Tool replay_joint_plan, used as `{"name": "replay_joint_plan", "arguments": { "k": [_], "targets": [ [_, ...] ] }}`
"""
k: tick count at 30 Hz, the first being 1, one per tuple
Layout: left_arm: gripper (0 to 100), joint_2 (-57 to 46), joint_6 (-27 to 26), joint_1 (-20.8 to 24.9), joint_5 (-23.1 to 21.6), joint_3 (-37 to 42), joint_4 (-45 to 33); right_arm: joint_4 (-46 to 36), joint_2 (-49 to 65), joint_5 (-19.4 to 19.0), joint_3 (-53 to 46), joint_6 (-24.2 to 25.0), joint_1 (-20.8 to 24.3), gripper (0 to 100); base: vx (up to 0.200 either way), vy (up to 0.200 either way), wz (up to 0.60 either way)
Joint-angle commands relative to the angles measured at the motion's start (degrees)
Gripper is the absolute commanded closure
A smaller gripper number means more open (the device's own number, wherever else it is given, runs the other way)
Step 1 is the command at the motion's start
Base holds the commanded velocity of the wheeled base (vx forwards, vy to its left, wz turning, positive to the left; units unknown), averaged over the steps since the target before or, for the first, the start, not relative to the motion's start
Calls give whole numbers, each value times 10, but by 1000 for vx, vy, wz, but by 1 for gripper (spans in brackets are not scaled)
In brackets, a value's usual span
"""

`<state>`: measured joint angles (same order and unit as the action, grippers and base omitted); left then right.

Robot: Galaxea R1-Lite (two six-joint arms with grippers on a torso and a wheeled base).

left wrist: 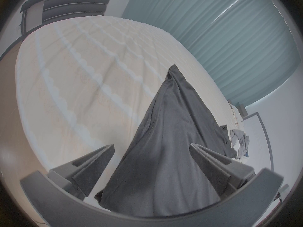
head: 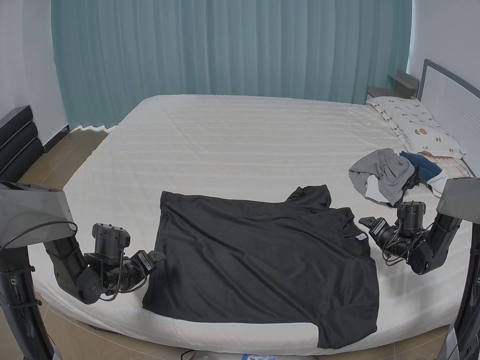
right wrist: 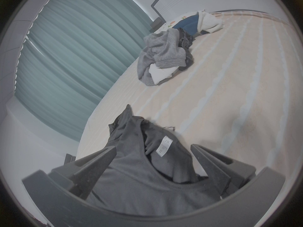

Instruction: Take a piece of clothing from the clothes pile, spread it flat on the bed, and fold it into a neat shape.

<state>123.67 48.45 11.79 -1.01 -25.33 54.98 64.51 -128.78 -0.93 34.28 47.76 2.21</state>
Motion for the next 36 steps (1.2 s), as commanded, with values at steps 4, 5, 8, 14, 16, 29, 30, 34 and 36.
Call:
{"name": "replay_joint_plan", "arguments": {
  "k": [4,5,8,14,16,29,30,34,36],
  "targets": [
    [0,-13,15,15,0,59,29,4,54,-3,-82,51,16,0,-150,0,0],
    [0,-14,15,15,-1,66,29,5,53,-5,-86,66,16,0,-200,0,0],
    [0,-16,15,15,-4,80,30,12,47,-14,-93,108,17,0,-133,0,0],
    [0,-10,9,22,-2,106,30,51,45,-45,-125,133,21,0,0,0,0],
    [0,-9,9,23,-3,101,31,67,41,-45,-132,133,21,0,0,0,0],
    [0,40,-29,39,18,75,57,76,36,-43,-137,125,24,0,0,0,0],
    [0,43,-29,40,19,71,56,76,37,-43,-141,120,24,0,0,0,0],
    [100,53,-29,43,29,49,51,86,45,-43,-166,74,24,0,0,0,0],
    [100,54,-29,44,36,53,53,91,44,-43,-180,40,24,0,0,0,0]
  ]
}}
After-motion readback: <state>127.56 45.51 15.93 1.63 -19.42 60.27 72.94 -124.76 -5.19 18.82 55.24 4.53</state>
